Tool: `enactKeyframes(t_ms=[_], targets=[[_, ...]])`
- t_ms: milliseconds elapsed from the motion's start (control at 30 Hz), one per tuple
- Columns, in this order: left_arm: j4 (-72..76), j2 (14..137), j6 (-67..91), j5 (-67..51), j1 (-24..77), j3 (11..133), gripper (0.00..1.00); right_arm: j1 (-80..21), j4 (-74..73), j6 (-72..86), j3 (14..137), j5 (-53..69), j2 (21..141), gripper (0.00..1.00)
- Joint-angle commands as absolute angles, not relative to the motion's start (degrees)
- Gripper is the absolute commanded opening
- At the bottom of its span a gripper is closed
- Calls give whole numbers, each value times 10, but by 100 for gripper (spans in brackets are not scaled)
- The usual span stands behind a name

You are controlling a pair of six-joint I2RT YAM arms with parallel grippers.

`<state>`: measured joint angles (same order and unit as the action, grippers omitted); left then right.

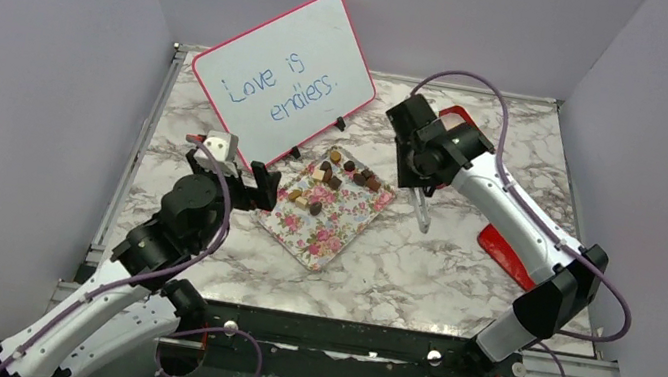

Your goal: Pack the chocolate

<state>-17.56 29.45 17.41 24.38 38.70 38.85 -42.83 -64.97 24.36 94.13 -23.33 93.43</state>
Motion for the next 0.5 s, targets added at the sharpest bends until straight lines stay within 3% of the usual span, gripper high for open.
enactKeyframes(t_ms=[0,267,467], targets=[[-167,357,244,175,385,398,99,-388,-664,175,1003,-201,924,24],[-283,472,341,148,385,566,99,-335,-752,166,1115,-185,984,23],[-354,510,298,142,384,629,99,-315,-726,200,1083,-185,980,23]])
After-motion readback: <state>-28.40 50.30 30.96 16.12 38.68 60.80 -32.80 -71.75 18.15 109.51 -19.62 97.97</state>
